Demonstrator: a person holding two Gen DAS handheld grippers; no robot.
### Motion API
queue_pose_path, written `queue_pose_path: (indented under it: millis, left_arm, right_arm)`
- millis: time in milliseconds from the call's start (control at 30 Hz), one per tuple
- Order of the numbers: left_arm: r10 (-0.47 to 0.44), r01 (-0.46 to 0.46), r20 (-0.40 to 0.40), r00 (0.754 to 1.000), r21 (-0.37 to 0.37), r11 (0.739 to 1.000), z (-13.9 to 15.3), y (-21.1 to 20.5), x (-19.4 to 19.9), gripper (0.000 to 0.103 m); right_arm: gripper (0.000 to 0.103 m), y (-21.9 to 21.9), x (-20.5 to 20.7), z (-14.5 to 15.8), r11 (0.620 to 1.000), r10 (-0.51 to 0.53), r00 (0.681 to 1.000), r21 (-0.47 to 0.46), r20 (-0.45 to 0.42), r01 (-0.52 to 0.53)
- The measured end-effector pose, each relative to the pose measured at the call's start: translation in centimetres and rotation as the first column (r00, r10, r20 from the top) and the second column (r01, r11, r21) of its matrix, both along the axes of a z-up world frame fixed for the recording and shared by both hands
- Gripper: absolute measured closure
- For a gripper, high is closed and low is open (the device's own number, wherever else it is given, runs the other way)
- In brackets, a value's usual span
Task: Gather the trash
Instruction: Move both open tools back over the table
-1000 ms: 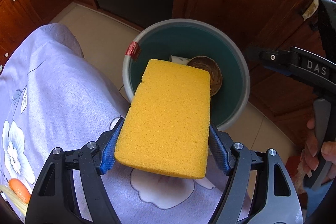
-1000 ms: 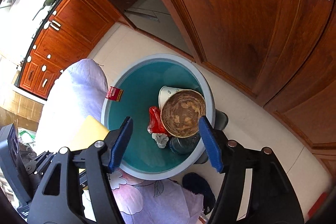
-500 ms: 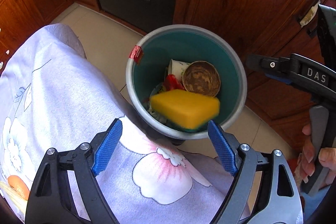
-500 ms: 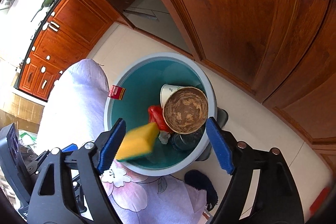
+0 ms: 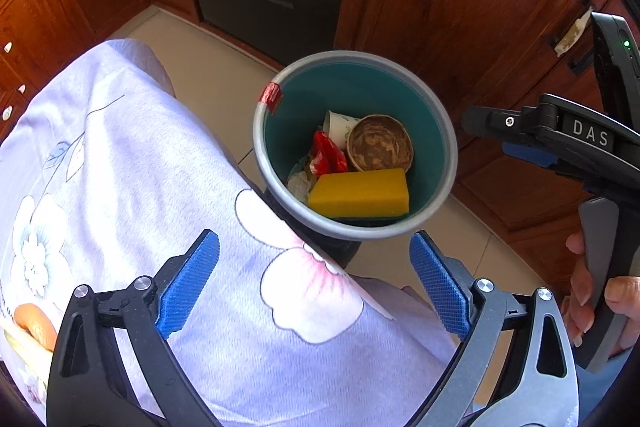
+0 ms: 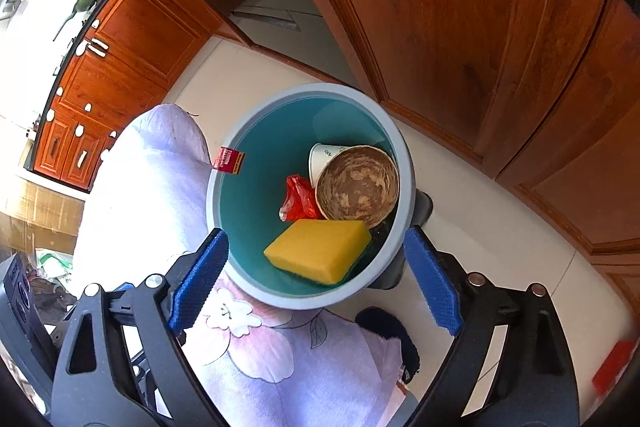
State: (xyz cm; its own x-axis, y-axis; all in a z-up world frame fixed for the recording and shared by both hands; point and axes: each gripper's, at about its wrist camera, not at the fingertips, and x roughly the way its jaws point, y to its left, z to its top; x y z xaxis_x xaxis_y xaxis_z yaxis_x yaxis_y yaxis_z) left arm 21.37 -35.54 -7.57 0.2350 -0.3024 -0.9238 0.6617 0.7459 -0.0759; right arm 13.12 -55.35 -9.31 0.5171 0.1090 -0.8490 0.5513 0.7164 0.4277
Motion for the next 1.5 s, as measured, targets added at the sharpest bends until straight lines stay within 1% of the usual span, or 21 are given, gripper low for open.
queue_pose_path:
  millis: [133,367,933,1233,1367,1500]
  left_arm:
    - [0.022,-0.022,0.005,1.000,-0.026,0.999,1.0,1.3,-0.6,0.005]
    - [0.068,-0.066,0.017,0.998,-0.065,0.996,2.7,4.0,-2.0,0.004]
    - [0.165,-0.157,0.058,0.985,-0.119,0.980,5.9,11.6,-6.2,0.004]
    - [0.230,-0.217,0.083,0.970,-0.138,0.966,6.9,15.6,-7.6,0.004]
    - [0.275,-0.261,0.081,0.958,-0.147,0.954,7.1,18.1,-8.1,0.004]
    - [0.322,-0.309,0.085,0.943,-0.141,0.941,6.9,21.0,-8.6,0.004]
  right_arm:
    - [0.016,0.9,-0.8,0.8,1.000,0.005,1.000,-0.012,0.003,-0.005]
    - [0.016,2.9,-1.5,1.8,0.999,0.032,0.999,-0.019,-0.001,-0.032]
    - [0.016,8.6,-3.9,5.0,0.994,0.107,0.994,-0.034,0.023,-0.106]
    - [0.016,11.5,-4.4,5.9,0.987,0.155,0.987,-0.038,0.028,-0.154]
    - [0.016,13.6,-4.2,6.2,0.980,0.195,0.980,-0.046,0.025,-0.194]
    - [0.016,15.8,-3.9,6.4,0.969,0.242,0.970,-0.048,0.021,-0.241]
